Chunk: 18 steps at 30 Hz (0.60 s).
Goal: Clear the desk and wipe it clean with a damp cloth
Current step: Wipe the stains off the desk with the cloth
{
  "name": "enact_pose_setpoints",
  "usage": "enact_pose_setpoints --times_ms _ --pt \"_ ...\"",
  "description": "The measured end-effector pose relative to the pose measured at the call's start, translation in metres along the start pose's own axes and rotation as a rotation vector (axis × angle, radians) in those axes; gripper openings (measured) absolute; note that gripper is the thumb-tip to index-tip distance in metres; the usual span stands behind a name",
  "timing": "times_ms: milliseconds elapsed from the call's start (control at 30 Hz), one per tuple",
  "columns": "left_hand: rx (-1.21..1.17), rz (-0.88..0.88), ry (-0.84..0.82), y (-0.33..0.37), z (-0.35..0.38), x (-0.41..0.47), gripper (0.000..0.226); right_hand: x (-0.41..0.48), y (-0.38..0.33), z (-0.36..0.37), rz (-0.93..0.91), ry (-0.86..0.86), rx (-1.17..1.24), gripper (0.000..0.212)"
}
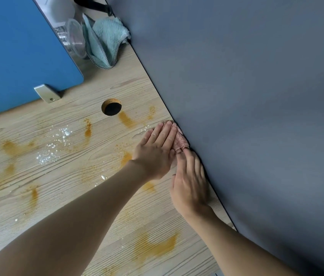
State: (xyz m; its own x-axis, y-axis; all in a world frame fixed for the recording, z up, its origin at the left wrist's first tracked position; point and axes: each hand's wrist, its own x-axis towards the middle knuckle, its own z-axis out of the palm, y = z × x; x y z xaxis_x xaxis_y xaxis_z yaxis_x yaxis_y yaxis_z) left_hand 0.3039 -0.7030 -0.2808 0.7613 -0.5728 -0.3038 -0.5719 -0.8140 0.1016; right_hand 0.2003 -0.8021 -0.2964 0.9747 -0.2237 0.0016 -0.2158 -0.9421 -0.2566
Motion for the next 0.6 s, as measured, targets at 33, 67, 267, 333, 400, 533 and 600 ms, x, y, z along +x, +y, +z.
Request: enact_pose_setpoints --times_ms 33,67,267,333,400,533,600 --pt "0.003 0.011 0.013 -0.002 0.001 0.002 0.063 0.001 0.0 0.0 -0.006 -0.008 -0.003 0.056" --pt "0.006 0.018 0.017 -0.005 0.003 0.0 0.063 0.001 0.0 0.001 -0.012 -0.027 -0.01 0.058" --pt "0.022 -0.007 0.016 -0.021 0.006 -0.018 0.068 0.003 -0.001 0.005 -0.021 -0.047 -0.012 0.053" --pt "0.015 -0.025 0.027 -0.016 0.001 -0.003 0.063 0.007 -0.004 0.005 -0.015 -0.03 -0.008 0.045" --pt "0.003 -0.031 0.042 -0.011 -0.004 0.013 0.062 0.017 -0.009 0.004 -0.012 0.002 0.006 0.034" --pt "0.06 -0.001 0.016 -0.022 -0.004 0.006 0.063 0.039 -0.017 0.003 -0.038 -0.008 0.035 0.046" --pt "0.07 -0.004 0.035 -0.033 0.001 -0.01 0.067 0.04 -0.016 0.005 -0.124 -0.025 0.024 0.051"
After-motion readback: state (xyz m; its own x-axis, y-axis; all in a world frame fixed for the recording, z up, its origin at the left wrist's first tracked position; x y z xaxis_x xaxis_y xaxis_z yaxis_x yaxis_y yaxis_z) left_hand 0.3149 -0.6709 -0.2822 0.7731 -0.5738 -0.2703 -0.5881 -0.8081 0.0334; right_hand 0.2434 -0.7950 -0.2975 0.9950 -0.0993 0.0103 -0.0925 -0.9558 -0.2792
